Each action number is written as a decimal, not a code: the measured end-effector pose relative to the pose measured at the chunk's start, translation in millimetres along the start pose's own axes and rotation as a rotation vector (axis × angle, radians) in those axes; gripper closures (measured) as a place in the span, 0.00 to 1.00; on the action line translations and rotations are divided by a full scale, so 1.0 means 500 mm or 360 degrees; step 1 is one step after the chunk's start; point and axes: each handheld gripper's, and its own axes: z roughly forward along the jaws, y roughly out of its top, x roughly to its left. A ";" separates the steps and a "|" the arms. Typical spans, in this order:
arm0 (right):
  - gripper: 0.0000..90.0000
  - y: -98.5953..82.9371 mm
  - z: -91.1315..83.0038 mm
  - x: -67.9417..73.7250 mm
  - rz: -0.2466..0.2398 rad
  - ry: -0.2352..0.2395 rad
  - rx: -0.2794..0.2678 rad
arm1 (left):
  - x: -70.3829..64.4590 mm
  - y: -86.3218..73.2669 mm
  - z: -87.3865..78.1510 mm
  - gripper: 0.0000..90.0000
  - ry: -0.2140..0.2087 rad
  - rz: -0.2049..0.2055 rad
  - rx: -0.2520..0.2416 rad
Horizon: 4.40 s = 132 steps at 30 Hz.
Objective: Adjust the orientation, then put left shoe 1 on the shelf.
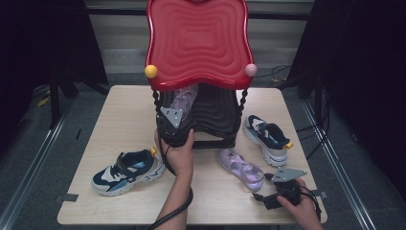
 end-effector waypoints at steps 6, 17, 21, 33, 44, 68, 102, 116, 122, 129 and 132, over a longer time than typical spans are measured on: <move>0.14 0.000 0.000 0.000 -0.0001 0.0000 -0.0001 | -0.013 0.000 0.015 0.42 0.0027 0.0011 0.0001; 0.14 0.000 0.000 -0.001 0.0001 0.0013 -0.0006 | -0.029 0.009 0.049 0.41 0.0051 -0.0012 -0.0012; 0.14 0.000 0.000 -0.001 0.0001 0.0013 -0.0005 | -0.030 0.005 0.063 0.41 0.0083 -0.0043 0.0002; 0.14 0.000 0.000 -0.001 0.0000 0.0013 -0.0004 | -0.032 -0.012 0.080 0.41 0.0108 -0.0017 0.0037; 0.14 0.000 0.000 -0.001 -0.0005 0.0015 -0.0002 | -0.043 -0.027 0.083 0.33 0.0077 0.0114 0.0080; 0.14 0.001 0.001 -0.002 -0.0010 0.0016 -0.0002 | -0.027 -0.010 0.076 0.37 0.0013 0.0174 0.0191; 0.14 0.001 0.001 -0.002 -0.0007 0.0018 0.0000 | -0.040 0.000 0.089 0.30 0.0070 0.0015 0.0152; 0.14 0.001 0.001 -0.002 -0.0010 0.0016 -0.0002 | -0.028 -0.001 0.080 0.25 -0.0029 0.0123 0.0251; 0.14 0.001 0.001 -0.002 -0.0010 0.0016 -0.0002 | -0.022 0.009 0.061 0.21 -0.0095 0.0202 0.0273; 0.14 0.001 0.001 -0.002 -0.0014 0.0014 -0.0003 | -0.011 0.016 0.033 0.19 -0.0223 0.0231 0.0341; 0.14 0.001 0.001 -0.002 -0.0014 0.0015 -0.0002 | -0.007 0.018 0.022 0.18 -0.0247 0.0235 0.0333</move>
